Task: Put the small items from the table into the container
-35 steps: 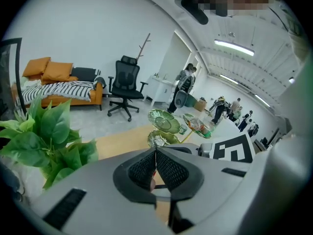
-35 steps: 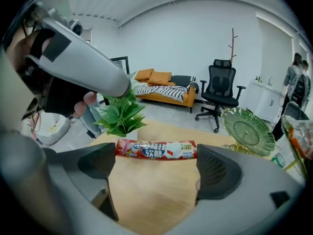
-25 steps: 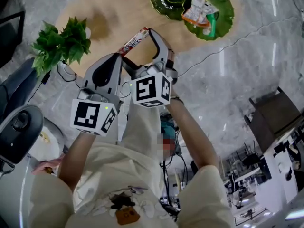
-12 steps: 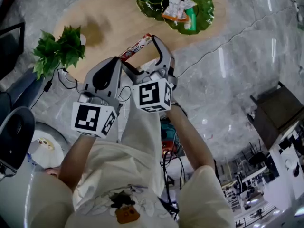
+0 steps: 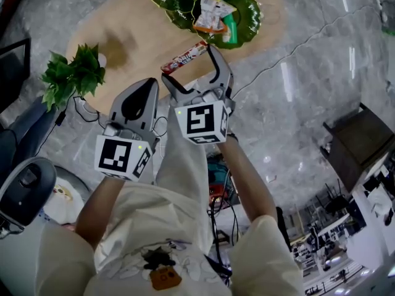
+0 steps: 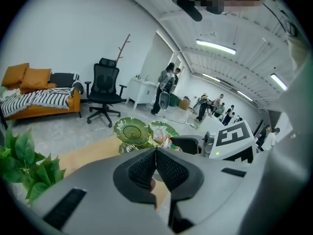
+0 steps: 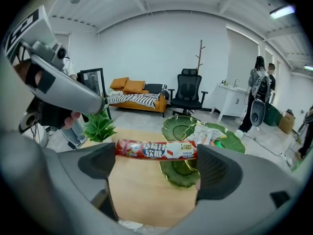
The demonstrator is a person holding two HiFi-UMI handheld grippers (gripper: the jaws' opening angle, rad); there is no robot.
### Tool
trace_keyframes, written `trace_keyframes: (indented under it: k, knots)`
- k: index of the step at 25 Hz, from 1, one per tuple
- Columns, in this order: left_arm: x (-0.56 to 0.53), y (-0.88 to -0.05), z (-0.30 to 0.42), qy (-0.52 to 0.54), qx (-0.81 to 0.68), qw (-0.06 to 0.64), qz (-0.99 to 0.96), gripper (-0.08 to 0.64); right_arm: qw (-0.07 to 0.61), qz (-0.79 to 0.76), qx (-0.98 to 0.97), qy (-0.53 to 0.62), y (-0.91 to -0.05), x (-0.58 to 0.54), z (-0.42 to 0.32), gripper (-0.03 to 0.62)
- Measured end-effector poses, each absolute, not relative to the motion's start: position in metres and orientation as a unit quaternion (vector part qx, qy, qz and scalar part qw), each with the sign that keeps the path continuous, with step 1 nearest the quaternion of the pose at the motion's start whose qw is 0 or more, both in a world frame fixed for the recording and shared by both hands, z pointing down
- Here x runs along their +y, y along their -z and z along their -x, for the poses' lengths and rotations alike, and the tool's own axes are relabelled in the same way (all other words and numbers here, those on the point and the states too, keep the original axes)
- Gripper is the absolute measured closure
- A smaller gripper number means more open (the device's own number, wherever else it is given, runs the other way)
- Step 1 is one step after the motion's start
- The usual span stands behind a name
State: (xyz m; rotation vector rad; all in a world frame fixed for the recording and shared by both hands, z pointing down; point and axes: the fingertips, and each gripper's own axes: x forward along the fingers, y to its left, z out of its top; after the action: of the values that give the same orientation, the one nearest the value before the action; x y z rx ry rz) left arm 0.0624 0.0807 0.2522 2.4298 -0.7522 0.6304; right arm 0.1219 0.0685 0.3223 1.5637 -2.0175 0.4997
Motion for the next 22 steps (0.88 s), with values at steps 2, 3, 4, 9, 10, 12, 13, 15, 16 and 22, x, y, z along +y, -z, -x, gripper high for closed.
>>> trace_keyframes:
  k: [2, 3, 4, 9, 10, 12, 13, 15, 16, 22]
  knots:
    - [0.078, -0.250, -0.068, -0.232, -0.276, 0.256, -0.897, 0.551, 0.267, -0.586, -0.743, -0.183, -0.319, 0.065, -0.131, 0.061]
    - [0.077, -0.250, -0.071, -0.232, -0.274, 0.255, -0.898, 0.551, 0.266, -0.590, -0.741, -0.182, -0.318, 0.063, -0.135, 0.061]
    - [0.076, -0.249, -0.073, -0.232, -0.273, 0.254, -0.898, 0.551, 0.263, -0.593, -0.739, -0.182, -0.316, 0.061, -0.139, 0.061]
    - [0.075, -0.244, -0.087, -0.233, -0.266, 0.253, -0.901, 0.551, 0.253, -0.608, -0.730, -0.184, -0.307, 0.057, -0.155, 0.061]
    - [0.074, -0.243, -0.090, -0.233, -0.265, 0.252, -0.901, 0.551, 0.250, -0.612, -0.727, -0.184, -0.305, 0.056, -0.159, 0.061]
    - [0.074, -0.243, -0.095, -0.233, -0.262, 0.251, -0.902, 0.551, 0.243, -0.622, -0.720, -0.189, -0.303, 0.053, -0.168, 0.061]
    - [0.074, -0.243, -0.098, -0.234, -0.260, 0.251, -0.903, 0.551, 0.239, -0.627, -0.716, -0.192, -0.303, 0.052, -0.173, 0.061]
    - [0.074, -0.243, -0.102, -0.235, -0.257, 0.250, -0.904, 0.551, 0.231, -0.636, -0.709, -0.199, -0.302, 0.051, -0.183, 0.061]
    - [0.074, -0.243, -0.104, -0.236, -0.256, 0.249, -0.904, 0.551, 0.226, -0.640, -0.706, -0.202, -0.301, 0.049, -0.189, 0.061]
    - [0.070, -0.246, -0.112, -0.239, -0.253, 0.248, -0.904, 0.551, 0.219, -0.652, -0.697, -0.204, -0.298, 0.042, -0.218, 0.061]
